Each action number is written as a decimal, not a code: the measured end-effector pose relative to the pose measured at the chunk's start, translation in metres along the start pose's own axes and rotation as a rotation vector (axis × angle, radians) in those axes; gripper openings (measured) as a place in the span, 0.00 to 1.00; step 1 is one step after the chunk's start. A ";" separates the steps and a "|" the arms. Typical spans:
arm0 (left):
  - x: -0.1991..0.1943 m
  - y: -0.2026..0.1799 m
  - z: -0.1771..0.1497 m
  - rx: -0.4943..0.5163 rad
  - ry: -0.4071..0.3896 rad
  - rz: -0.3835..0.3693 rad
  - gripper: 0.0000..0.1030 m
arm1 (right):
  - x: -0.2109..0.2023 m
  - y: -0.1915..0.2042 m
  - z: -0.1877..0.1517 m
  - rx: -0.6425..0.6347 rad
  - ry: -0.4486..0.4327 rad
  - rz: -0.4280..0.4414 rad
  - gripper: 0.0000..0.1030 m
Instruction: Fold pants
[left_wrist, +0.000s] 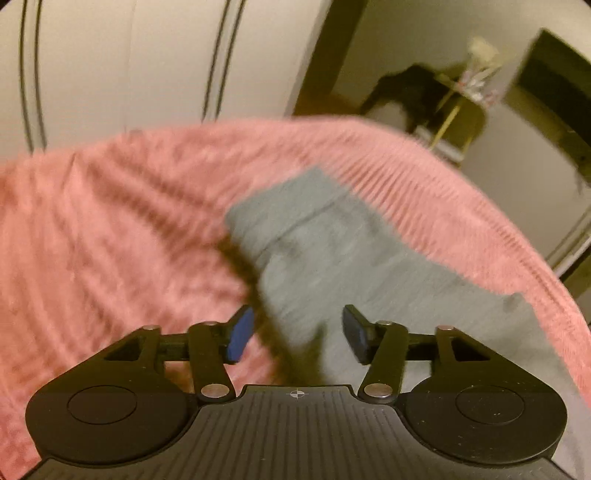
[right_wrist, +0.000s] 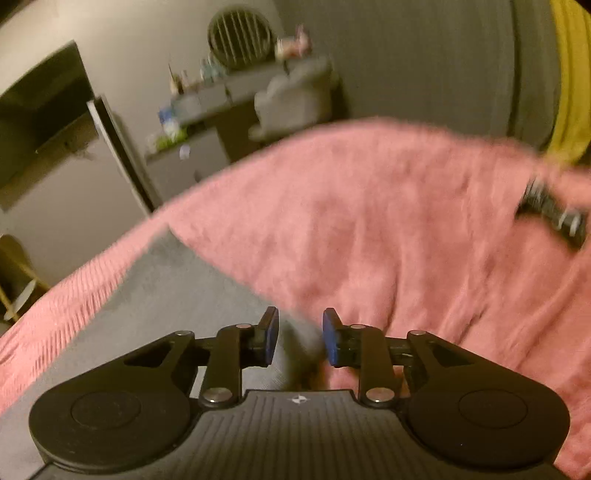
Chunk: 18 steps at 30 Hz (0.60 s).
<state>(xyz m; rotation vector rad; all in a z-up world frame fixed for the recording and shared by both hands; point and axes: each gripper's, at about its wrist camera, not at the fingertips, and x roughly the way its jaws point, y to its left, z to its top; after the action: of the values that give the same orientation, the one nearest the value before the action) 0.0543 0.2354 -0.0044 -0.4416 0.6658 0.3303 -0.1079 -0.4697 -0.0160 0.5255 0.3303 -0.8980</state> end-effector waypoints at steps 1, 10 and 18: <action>-0.007 -0.012 0.000 0.030 -0.044 -0.017 0.73 | -0.008 0.012 0.000 -0.021 -0.027 0.031 0.26; 0.044 -0.082 -0.021 0.148 -0.063 -0.019 0.88 | -0.009 0.255 -0.057 -0.388 0.359 0.825 0.42; 0.075 -0.055 -0.013 0.270 -0.054 0.054 0.74 | -0.001 0.450 -0.129 -0.750 0.489 1.104 0.68</action>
<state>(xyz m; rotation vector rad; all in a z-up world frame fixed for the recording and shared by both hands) 0.1262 0.1935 -0.0467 -0.1569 0.6598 0.2973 0.2486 -0.1667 0.0099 0.1455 0.6820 0.4521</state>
